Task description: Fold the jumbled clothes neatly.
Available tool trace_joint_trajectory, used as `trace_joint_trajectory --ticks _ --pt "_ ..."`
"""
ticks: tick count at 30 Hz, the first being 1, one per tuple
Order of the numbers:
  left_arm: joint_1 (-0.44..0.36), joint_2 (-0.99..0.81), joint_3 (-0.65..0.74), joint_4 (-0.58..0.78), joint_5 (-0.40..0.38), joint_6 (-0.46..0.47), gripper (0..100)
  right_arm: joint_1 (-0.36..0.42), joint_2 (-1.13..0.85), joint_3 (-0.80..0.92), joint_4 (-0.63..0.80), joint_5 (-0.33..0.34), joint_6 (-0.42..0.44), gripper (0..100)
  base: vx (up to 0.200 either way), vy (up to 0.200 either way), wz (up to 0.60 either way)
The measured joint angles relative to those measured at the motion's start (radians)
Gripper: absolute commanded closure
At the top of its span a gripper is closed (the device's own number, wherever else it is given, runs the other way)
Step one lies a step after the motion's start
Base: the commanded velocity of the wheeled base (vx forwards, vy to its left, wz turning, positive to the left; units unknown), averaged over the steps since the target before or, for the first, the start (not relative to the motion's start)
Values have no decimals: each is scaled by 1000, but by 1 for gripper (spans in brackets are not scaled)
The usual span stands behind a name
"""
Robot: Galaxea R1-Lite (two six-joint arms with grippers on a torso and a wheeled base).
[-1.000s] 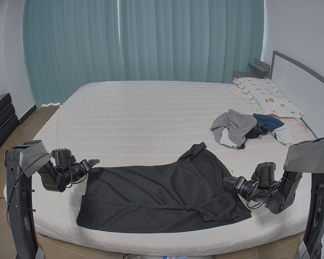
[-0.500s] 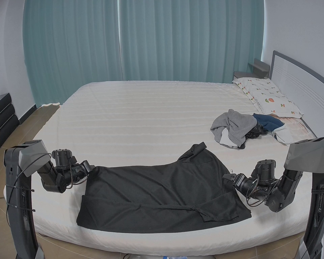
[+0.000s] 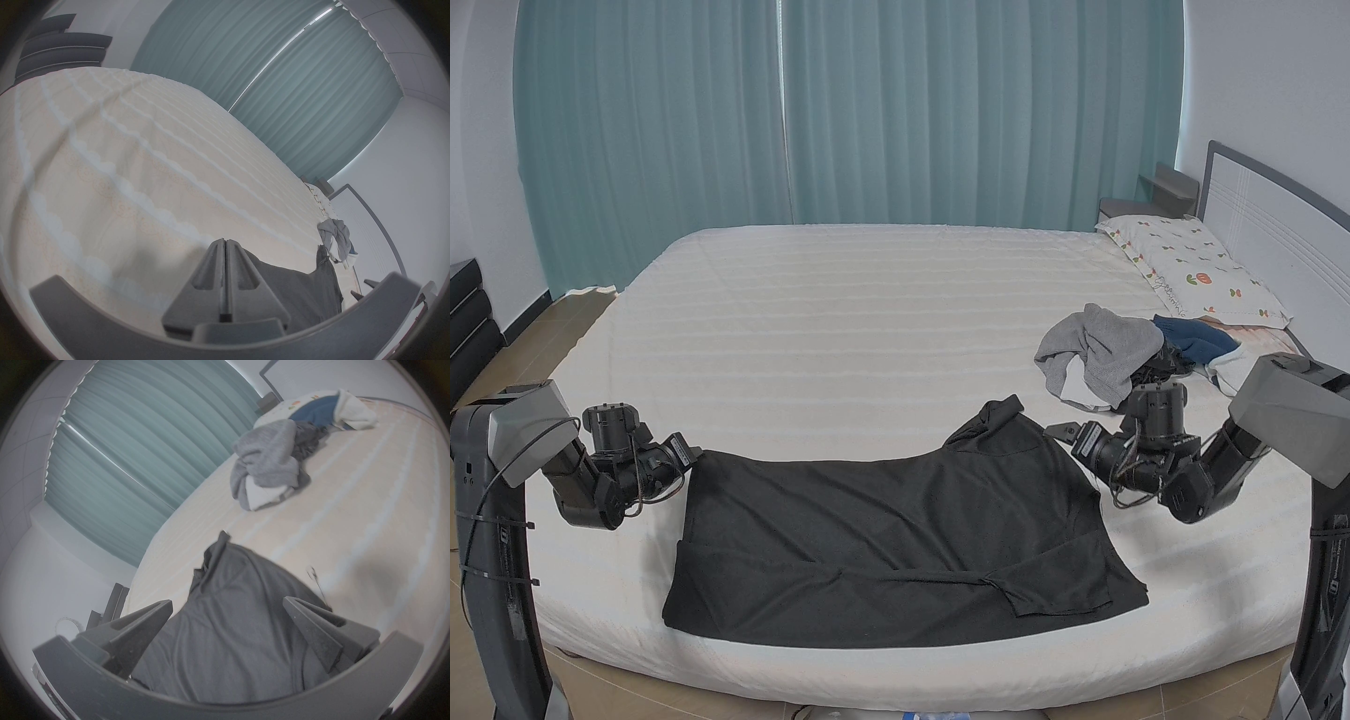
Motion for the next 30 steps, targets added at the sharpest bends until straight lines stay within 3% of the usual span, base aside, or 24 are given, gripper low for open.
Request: trace_joint_trajectory --ticks 12,25,26,30 --pt "7 -10 3 -6 2 -17 100 -50 246 -490 194 42 -115 0 0 0 0" --pt "8 -13 17 -9 2 -19 100 -36 406 -681 220 36 -131 0 0 0 0" --pt "8 -13 17 -9 1 -19 100 -36 412 -686 219 36 -131 100 0 0 0" --pt "8 -13 18 -9 1 -19 100 -35 427 -697 210 31 -129 100 0 0 0"
